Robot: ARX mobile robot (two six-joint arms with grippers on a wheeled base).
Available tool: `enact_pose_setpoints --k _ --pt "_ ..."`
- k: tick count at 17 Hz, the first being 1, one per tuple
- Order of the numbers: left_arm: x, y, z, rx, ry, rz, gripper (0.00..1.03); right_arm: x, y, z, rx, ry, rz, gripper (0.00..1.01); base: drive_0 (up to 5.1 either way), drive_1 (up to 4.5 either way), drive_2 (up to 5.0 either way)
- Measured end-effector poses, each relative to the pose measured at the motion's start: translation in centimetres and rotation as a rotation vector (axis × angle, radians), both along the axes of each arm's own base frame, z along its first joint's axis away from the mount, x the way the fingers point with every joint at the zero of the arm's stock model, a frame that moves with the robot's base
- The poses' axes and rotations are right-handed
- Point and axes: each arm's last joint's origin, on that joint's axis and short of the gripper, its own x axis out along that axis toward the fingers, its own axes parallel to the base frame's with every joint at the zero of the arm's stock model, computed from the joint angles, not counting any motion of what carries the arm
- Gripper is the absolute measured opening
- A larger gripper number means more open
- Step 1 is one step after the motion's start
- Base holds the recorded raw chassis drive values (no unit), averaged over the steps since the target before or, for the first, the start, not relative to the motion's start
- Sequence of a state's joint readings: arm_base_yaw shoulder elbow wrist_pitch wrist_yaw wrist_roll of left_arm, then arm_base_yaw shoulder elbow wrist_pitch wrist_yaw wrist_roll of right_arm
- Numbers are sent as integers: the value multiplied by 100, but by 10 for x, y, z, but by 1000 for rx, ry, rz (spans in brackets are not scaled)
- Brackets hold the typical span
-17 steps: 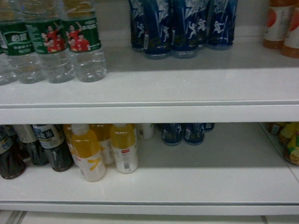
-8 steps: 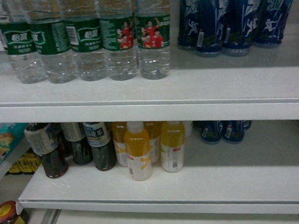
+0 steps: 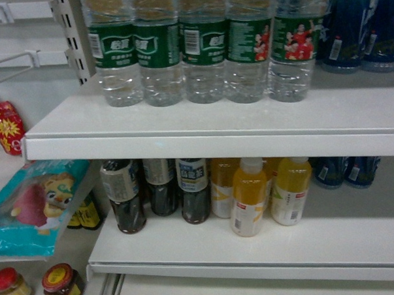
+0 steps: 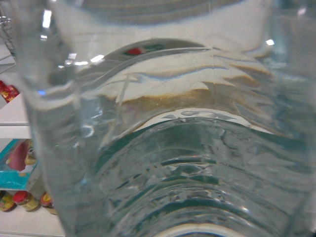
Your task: Move water from second to third shelf
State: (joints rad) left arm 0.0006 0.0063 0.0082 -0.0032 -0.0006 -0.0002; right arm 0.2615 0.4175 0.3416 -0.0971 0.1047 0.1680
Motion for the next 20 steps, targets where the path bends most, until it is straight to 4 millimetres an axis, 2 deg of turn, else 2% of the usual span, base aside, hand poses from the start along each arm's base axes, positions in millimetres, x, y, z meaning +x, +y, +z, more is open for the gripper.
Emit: enact_pose_setpoints --k 12,20 --pt "0 0 0 0 -1 1 98 0 0 0 0 -1 0 43 -464 232 232" --pt "0 0 0 0 1 0 98 0 0 0 0 -1 -1 43 0 0 0"
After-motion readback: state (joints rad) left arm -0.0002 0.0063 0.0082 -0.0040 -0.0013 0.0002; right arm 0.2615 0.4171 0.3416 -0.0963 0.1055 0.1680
